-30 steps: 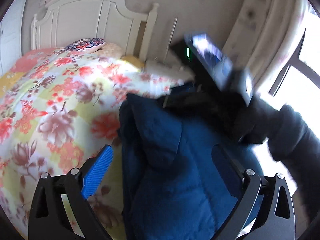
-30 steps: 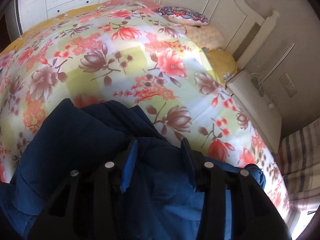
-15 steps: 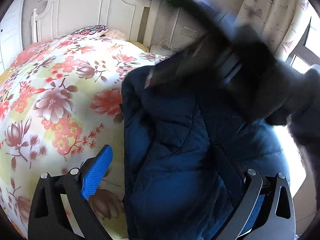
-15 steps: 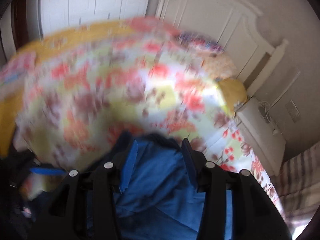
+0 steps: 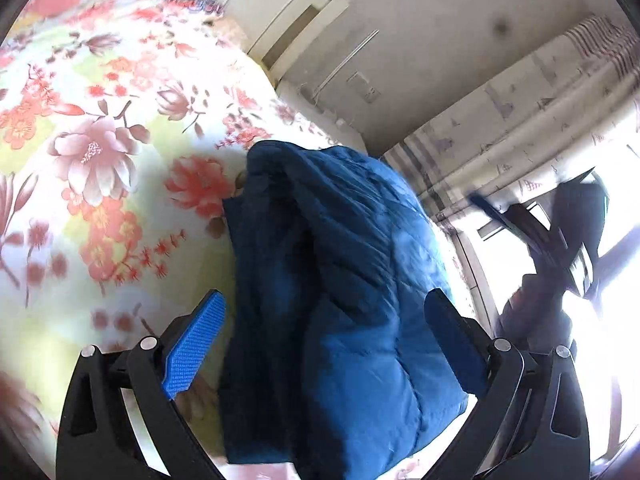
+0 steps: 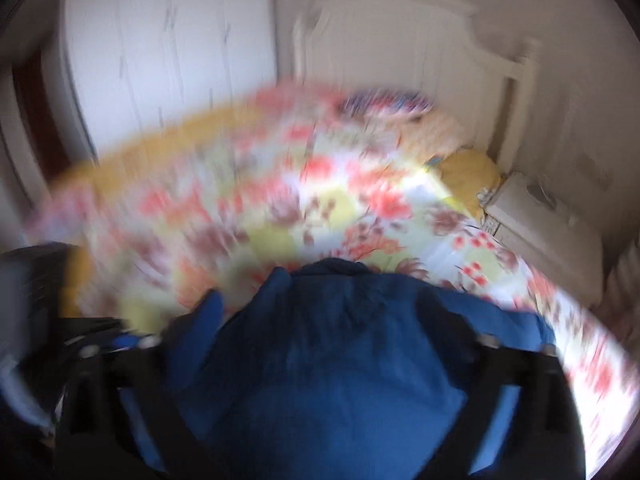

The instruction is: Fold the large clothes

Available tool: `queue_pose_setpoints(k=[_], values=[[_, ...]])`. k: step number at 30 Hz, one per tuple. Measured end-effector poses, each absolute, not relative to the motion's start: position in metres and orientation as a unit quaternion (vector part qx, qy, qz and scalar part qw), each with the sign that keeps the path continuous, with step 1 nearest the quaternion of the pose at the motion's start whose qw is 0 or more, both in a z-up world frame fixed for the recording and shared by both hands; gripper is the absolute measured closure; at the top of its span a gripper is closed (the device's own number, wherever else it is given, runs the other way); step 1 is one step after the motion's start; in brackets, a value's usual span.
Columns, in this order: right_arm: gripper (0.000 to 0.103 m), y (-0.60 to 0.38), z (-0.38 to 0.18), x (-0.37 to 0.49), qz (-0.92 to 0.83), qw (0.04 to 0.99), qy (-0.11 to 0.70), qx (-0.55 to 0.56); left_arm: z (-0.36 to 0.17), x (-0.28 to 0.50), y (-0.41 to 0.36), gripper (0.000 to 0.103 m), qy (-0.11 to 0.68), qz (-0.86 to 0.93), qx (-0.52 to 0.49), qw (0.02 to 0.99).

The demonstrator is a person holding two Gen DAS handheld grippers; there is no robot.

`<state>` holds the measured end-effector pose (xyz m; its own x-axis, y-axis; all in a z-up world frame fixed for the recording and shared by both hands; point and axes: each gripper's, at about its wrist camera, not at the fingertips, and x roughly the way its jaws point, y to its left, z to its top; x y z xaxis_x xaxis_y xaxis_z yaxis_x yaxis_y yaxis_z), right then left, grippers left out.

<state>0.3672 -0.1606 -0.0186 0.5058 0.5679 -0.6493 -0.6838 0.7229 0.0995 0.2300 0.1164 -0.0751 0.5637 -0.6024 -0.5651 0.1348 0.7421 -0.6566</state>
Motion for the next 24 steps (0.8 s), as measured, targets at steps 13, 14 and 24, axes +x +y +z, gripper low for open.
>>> queue_pose_setpoints(k=[13, 14, 24], values=[[0.002, -0.375, -0.151, 0.315, 0.314, 0.750, 0.486, 0.320, -0.137, 0.294, 0.088, 0.004, 0.526, -0.329, -0.304, 0.723], [0.002, -0.369, -0.157, 0.316, 0.316, 0.745, 0.496, 0.314, -0.137, 0.292, 0.086, 0.004, 0.525, -0.329, -0.302, 0.725], [0.015, -0.314, -0.155, 0.331, 0.359, 0.756, 0.491, 0.242, -0.129, 0.296, 0.044, 0.015, 0.548, -0.360, -0.264, 0.708]])
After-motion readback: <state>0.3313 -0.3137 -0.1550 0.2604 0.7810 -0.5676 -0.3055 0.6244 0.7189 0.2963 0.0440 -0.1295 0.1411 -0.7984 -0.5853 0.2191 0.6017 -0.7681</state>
